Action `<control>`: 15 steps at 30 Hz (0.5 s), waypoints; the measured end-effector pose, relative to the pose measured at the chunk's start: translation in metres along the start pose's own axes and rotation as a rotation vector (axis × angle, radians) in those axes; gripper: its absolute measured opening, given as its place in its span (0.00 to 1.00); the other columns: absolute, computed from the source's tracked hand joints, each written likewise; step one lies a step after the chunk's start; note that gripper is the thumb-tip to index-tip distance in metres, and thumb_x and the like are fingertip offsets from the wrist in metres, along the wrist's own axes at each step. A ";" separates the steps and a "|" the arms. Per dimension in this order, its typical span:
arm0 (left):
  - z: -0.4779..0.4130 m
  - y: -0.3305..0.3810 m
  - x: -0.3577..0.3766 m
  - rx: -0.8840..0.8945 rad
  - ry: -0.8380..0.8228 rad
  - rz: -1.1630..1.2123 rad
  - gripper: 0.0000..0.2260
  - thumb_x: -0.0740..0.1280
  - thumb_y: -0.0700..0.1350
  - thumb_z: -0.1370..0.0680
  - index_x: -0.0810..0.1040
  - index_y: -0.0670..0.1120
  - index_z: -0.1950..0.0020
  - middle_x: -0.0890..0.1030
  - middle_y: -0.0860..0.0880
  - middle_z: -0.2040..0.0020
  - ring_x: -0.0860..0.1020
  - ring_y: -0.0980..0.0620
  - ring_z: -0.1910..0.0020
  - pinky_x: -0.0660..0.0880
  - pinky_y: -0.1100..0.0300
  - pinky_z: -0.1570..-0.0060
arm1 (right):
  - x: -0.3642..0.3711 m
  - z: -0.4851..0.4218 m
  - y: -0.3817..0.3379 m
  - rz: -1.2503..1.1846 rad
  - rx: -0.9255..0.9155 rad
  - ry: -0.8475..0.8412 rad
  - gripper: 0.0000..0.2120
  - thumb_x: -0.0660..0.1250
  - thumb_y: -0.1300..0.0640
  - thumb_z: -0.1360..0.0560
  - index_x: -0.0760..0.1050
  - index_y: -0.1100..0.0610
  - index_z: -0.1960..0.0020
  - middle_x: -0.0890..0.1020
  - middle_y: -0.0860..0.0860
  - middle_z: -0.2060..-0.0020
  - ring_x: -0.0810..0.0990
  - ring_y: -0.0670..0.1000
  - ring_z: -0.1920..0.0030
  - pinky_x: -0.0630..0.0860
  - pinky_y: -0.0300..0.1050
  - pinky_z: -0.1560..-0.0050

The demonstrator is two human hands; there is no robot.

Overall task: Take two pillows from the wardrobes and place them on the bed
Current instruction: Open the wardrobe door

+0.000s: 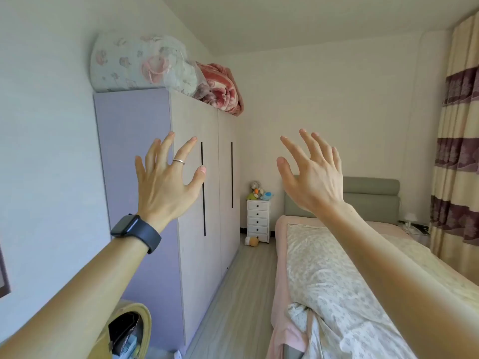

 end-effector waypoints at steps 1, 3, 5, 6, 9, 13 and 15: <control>0.003 0.003 0.002 -0.002 0.005 0.008 0.27 0.56 0.63 0.23 0.60 0.62 0.23 0.57 0.49 0.20 0.53 0.42 0.22 0.49 0.34 0.27 | -0.002 0.004 0.002 -0.017 0.004 0.018 0.23 0.56 0.41 0.18 0.66 0.40 0.24 0.63 0.52 0.20 0.55 0.55 0.19 0.53 0.63 0.22; 0.008 0.009 0.005 0.004 0.037 0.011 0.27 0.57 0.62 0.23 0.62 0.62 0.24 0.59 0.50 0.21 0.54 0.41 0.22 0.49 0.34 0.27 | -0.006 0.012 0.008 -0.043 0.012 0.071 0.22 0.58 0.43 0.18 0.68 0.41 0.25 0.65 0.53 0.21 0.58 0.56 0.20 0.57 0.62 0.23; 0.019 0.014 0.011 -0.006 0.056 0.040 0.26 0.58 0.61 0.23 0.64 0.61 0.24 0.61 0.50 0.21 0.55 0.41 0.22 0.51 0.34 0.27 | -0.006 0.027 0.015 -0.088 0.020 0.101 0.21 0.59 0.44 0.19 0.70 0.42 0.26 0.68 0.52 0.23 0.60 0.56 0.21 0.60 0.60 0.24; 0.024 0.018 0.013 -0.002 0.075 0.047 0.25 0.59 0.60 0.23 0.66 0.60 0.25 0.63 0.50 0.22 0.57 0.41 0.23 0.53 0.35 0.27 | -0.005 0.036 0.018 -0.109 0.021 0.117 0.21 0.59 0.44 0.19 0.71 0.42 0.27 0.69 0.51 0.24 0.61 0.55 0.22 0.62 0.59 0.25; 0.044 0.024 0.023 0.004 0.132 0.083 0.23 0.62 0.56 0.22 0.71 0.56 0.27 0.70 0.48 0.26 0.63 0.42 0.25 0.61 0.37 0.30 | 0.000 0.063 0.033 -0.194 0.039 0.139 0.20 0.59 0.44 0.20 0.74 0.42 0.29 0.73 0.49 0.27 0.64 0.54 0.24 0.65 0.57 0.29; 0.084 0.029 0.051 -0.032 0.119 0.141 0.20 0.64 0.52 0.23 0.75 0.53 0.30 0.74 0.50 0.31 0.68 0.45 0.30 0.67 0.47 0.31 | 0.019 0.105 0.048 -0.256 0.044 0.129 0.18 0.61 0.47 0.20 0.80 0.47 0.34 0.77 0.50 0.31 0.68 0.56 0.26 0.69 0.59 0.31; 0.106 0.025 0.073 -0.055 0.064 0.125 0.19 0.65 0.51 0.23 0.77 0.52 0.32 0.75 0.50 0.32 0.70 0.46 0.32 0.68 0.49 0.32 | 0.035 0.125 0.058 -0.264 0.059 0.094 0.17 0.63 0.48 0.21 0.81 0.49 0.36 0.79 0.51 0.33 0.69 0.57 0.27 0.70 0.60 0.33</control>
Point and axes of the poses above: each hand's wrist, its own z-axis away from the middle knuckle, its own x-axis out of the palm, y = z × x, the point moved 5 cm from there along -z, towards the middle knuckle
